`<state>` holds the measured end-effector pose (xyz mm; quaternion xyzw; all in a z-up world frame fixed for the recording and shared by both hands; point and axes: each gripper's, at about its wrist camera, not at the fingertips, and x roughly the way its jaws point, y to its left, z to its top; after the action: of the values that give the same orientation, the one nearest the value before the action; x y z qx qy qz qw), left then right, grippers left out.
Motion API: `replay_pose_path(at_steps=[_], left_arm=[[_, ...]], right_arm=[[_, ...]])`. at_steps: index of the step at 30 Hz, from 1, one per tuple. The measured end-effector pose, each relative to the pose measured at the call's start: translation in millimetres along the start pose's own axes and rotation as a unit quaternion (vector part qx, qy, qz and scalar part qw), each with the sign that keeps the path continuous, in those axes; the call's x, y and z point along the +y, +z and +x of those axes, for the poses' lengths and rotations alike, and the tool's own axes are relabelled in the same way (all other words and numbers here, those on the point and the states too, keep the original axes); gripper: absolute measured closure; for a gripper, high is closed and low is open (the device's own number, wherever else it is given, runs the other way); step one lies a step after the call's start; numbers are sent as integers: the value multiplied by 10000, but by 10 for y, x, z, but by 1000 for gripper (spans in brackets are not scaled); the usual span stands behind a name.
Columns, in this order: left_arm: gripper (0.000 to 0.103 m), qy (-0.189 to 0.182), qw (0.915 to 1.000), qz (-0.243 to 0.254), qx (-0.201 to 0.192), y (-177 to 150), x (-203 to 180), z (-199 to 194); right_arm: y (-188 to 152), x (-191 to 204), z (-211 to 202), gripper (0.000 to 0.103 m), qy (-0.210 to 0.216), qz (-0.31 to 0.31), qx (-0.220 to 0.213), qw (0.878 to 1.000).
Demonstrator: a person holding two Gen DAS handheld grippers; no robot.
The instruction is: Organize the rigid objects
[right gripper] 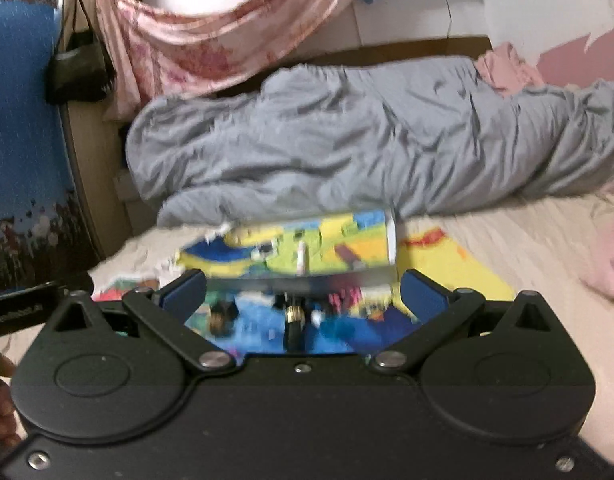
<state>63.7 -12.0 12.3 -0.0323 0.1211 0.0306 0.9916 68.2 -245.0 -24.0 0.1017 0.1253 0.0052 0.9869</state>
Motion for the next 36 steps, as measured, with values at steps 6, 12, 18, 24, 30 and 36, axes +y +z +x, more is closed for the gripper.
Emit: replay_pose_path(at_steps=[6,12,18,24,30,36], left_arm=[[1,40,9997,131,209,-295,56,-92],[1,11,9993,84,359,-432,140,-111],[1,-65,9984,249,511,-515,106,-81],[1,-107,9981,348,500,-523,49,-83],[1,-93,9976,381,563,-550,33,-84],[1,-88,9974,379,607,-573,33,-73]], right_arm=[[-104,181,-93,0,-331,-570,268,9975],[-76,223,86,0,-428,-685,441,9958],[-208,207,72,0,-441,-542,620,9956],[-282,132,106,0,-540,-381,746,9950],[-317,134,138,0,-597,-388,844,9939],[-321,163,162,0,-614,-517,922,9925]])
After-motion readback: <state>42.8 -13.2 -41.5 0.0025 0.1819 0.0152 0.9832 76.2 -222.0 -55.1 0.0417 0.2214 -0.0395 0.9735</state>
